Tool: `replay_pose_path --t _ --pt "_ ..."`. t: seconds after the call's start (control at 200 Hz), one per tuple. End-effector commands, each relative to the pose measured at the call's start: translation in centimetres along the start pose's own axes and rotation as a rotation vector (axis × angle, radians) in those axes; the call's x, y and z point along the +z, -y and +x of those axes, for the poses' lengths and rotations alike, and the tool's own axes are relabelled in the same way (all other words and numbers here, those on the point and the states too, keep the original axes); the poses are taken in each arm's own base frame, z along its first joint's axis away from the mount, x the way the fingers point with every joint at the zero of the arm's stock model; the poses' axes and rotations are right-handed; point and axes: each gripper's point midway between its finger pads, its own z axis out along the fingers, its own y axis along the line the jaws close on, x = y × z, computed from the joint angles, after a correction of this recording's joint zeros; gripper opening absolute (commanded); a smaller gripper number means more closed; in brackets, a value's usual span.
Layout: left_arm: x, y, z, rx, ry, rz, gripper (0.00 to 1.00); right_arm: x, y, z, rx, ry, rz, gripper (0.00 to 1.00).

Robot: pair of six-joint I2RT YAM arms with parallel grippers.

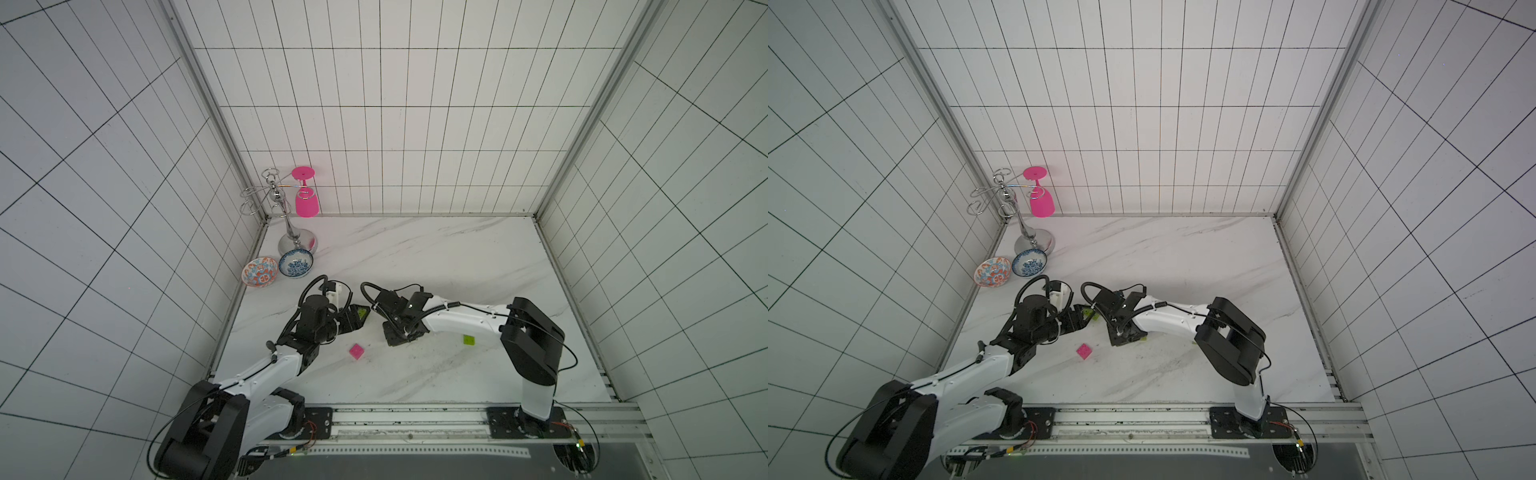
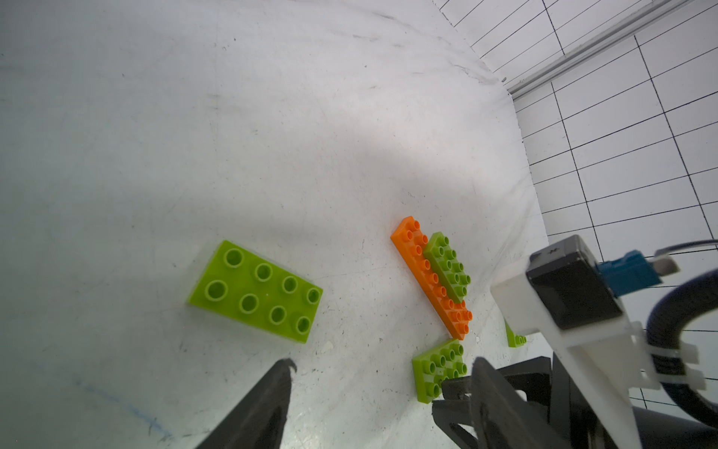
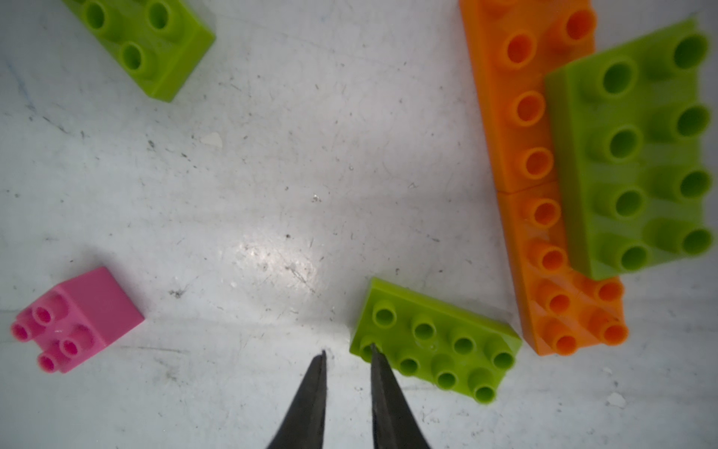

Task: Assemble a small pinwheel with lego
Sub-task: Adjust the lego brick at the center of the board.

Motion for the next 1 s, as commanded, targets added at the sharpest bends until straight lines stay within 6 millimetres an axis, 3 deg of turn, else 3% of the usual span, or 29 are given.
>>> replay_pose_path --t 0.0,0.335,0.715,0.995 --pt "-0.1 0.0 -0.2 0.012 0.004 0.001 0.74 0.0 0.2 -0.9 0.031 0.000 0.026 0.23" --pt "-0.1 -0.1 -0.1 0.019 0.005 -0.006 0.74 1.1 1.3 0.0 0.035 -0.037 0.083 0.22" --pt "-0.1 -0.1 -0.2 0.023 0.007 -0.007 0.74 0.3 1.9 0.0 0.053 -0.024 0.088 0.20" --pt "-0.2 -0.1 -0.2 0.026 0.007 -0.008 0.74 0.8 2.1 0.2 0.071 -0.037 0.082 0.23"
